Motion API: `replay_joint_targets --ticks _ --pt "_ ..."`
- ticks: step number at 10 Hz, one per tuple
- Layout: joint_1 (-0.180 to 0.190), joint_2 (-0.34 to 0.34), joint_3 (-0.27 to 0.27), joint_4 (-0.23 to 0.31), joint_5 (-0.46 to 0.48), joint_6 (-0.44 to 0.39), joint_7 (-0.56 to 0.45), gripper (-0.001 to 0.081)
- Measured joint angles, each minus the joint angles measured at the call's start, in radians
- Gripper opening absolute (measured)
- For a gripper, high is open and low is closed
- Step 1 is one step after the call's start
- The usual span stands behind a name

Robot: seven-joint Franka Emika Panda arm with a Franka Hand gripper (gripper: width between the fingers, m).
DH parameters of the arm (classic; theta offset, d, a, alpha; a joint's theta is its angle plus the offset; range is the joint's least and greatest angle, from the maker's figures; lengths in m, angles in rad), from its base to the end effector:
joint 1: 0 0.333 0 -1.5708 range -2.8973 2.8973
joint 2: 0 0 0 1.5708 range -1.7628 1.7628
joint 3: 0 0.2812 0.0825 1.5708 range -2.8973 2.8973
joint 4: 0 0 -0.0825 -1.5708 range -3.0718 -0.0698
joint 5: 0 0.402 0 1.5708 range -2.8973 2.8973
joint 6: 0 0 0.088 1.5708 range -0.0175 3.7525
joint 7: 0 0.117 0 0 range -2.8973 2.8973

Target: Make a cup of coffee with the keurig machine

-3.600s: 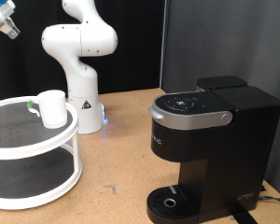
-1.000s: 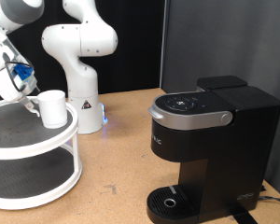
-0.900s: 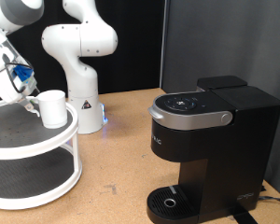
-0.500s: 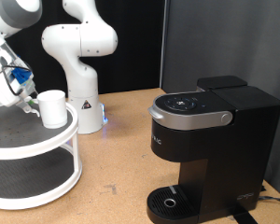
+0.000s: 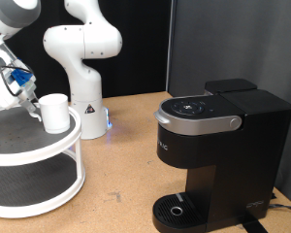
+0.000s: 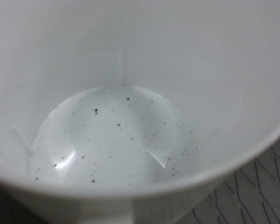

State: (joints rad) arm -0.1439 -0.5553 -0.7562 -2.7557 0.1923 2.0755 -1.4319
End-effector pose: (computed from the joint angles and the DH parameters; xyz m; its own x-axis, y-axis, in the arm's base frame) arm 0.2725 -0.2433 0.2794 0.8068 0.3928 0.4413 0.5555 -0.7588 -0.3401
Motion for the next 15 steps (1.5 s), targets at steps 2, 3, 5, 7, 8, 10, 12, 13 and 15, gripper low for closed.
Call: replay_joint_targets --ticks 2,3,5,7,8,10,12,13,15 --pt "0.004 0.002 0.0 0.007 0.012 0.0 0.001 0.009" --pt "0.005 0.003 0.0 0.01 0.015 -0.001 0.003 0.009" --pt "0.005 0.002 0.0 0.023 0.015 -0.022 0.009 0.0066" --pt "0.003 -0.01 0.001 0.053 0.016 -0.072 0.022 0.0066" --pt "0.001 -0.02 0.006 0.074 0.016 -0.104 0.044 0.0066" --pt "-0.001 -0.039 0.02 0.123 0.016 -0.181 0.099 0.0066" --pt "0.0 -0.044 0.024 0.179 0.016 -0.286 0.127 0.0066" --pt "0.0 -0.043 0.024 0.174 0.015 -0.273 0.127 0.0066" --pt "0.002 -0.044 0.036 0.152 0.07 -0.24 0.178 0.0066"
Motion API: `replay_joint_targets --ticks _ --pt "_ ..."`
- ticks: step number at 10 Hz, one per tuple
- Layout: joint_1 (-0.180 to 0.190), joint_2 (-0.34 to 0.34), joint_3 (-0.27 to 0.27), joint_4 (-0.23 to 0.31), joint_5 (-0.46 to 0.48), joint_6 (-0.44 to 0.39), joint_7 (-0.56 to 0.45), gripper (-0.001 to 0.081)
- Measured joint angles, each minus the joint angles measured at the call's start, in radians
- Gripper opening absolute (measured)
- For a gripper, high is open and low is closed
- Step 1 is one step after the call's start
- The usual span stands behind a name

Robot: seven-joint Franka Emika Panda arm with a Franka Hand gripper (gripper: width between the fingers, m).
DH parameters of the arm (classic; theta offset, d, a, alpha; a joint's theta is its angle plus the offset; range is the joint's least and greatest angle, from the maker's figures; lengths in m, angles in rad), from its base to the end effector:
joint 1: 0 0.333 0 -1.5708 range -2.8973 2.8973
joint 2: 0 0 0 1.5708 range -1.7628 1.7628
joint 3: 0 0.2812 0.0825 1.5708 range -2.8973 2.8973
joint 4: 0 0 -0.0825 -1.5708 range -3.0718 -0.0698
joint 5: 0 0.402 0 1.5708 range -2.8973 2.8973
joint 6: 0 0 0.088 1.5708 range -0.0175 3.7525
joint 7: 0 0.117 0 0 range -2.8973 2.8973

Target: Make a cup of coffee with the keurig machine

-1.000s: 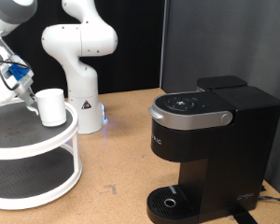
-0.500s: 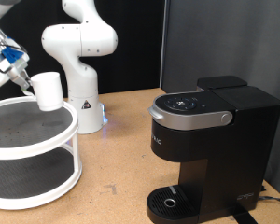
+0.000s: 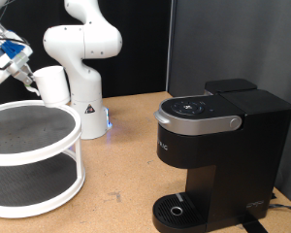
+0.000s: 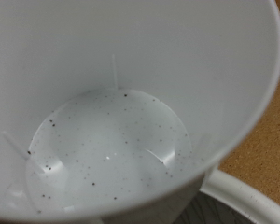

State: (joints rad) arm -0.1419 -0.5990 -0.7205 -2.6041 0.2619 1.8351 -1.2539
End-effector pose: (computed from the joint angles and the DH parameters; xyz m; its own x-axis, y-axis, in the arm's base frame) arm 0.2866 -0.2523 0.3505 0.8560 0.2699 0.4409 0.4744 -0.7491 -0.4625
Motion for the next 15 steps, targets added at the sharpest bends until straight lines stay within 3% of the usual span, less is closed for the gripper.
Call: replay_joint_targets --ticks 4,7,8,10,12,15 --pt "0.055 0.02 0.102 -0.035 0.115 0.109 0.187 0.0066" --pt "0.122 0.058 0.181 -0.08 0.262 0.379 0.269 0.0066" --pt "0.14 0.082 0.188 -0.08 0.288 0.425 0.276 0.0066" --pt "0.137 0.081 0.198 -0.084 0.256 0.418 0.277 0.0066" --pt "0.129 0.082 0.26 -0.105 0.184 0.473 0.337 0.0066" --pt "0.141 0.091 0.334 -0.129 0.188 0.557 0.426 0.0066"
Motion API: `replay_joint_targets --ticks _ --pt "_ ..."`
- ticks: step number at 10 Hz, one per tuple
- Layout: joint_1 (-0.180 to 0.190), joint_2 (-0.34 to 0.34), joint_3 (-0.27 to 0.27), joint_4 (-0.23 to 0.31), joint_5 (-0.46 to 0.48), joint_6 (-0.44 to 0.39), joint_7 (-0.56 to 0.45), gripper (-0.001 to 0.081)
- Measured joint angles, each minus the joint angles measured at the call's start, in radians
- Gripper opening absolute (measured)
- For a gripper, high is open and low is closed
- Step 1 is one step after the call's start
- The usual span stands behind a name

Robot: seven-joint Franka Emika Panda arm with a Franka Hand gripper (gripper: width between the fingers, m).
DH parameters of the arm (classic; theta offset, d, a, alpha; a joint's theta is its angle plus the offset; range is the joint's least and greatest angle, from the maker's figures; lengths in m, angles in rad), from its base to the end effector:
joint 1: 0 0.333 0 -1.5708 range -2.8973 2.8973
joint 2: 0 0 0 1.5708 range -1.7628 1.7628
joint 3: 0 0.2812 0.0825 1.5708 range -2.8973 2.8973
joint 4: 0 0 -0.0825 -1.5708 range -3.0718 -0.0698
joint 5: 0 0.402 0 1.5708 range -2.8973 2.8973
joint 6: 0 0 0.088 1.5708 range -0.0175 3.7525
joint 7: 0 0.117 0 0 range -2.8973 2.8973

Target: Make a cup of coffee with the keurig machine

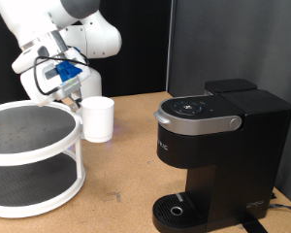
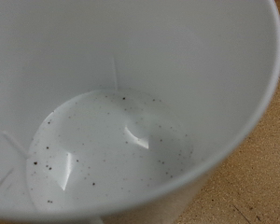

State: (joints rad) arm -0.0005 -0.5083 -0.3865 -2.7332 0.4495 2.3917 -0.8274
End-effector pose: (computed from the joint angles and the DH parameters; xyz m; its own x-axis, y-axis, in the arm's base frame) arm 0.3903 -0.1308 0.3283 0.9225 0.0803 0.3775 0.2121 -0.9227 -0.3218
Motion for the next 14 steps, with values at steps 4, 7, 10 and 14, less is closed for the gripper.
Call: replay_joint_targets --ticks 4,7,10,14 --pt "0.019 0.015 0.011 -0.003 0.029 0.012 0.006 0.0066" --pt "0.021 0.026 0.059 -0.014 0.046 0.047 0.154 0.0066" --pt "0.057 0.097 0.153 -0.052 0.069 0.203 0.25 0.0066" --pt "0.186 0.213 0.176 -0.076 0.249 0.406 0.187 0.0066"
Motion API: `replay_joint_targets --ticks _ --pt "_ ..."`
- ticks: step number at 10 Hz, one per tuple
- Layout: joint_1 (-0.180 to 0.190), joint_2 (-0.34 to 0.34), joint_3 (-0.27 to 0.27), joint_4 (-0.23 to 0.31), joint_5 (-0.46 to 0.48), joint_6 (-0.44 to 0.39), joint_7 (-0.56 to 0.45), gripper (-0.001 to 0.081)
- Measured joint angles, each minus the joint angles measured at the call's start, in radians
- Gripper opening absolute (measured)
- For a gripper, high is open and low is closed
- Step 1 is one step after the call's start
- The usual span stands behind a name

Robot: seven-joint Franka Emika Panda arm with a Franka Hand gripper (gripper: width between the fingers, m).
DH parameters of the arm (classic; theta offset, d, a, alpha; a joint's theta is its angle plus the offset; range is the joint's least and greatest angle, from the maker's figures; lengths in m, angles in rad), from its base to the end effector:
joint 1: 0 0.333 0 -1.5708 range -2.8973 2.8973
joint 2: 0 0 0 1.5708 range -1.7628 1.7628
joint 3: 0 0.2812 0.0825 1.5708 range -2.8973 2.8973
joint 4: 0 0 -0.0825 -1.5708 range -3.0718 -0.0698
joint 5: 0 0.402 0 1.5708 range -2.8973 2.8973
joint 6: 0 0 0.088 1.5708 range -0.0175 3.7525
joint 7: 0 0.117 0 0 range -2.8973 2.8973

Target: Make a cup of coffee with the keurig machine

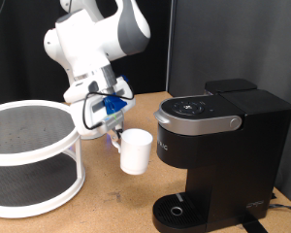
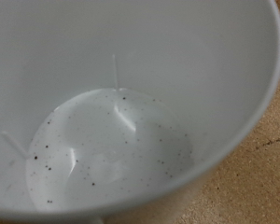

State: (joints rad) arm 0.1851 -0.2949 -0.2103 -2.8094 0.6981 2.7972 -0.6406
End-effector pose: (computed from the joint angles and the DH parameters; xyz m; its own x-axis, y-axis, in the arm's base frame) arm 0.4079 -0.0296 0.2511 0.9392 -0.0632 0.3374 0.0331 -0.9617 -0.2720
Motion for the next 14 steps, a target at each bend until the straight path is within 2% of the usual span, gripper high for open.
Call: replay_joint_targets --ticks 1,3,5,7,9,11,14 --pt "0.044 0.032 -0.005 -0.001 0.095 0.051 -0.063 0.0066" --pt "0.134 0.091 -0.03 0.003 0.334 0.127 -0.256 0.0066" --pt "0.175 0.14 -0.035 0.009 0.518 0.156 -0.427 0.0066" --pt "0.186 0.177 -0.034 0.016 0.676 0.158 -0.58 0.0066" --pt "0.189 0.21 -0.028 0.038 0.88 0.158 -0.764 0.0066" --pt "0.189 0.23 -0.021 0.066 1.047 0.157 -0.899 0.0066" --pt "0.19 0.252 -0.003 0.099 1.09 0.152 -0.92 0.0066"
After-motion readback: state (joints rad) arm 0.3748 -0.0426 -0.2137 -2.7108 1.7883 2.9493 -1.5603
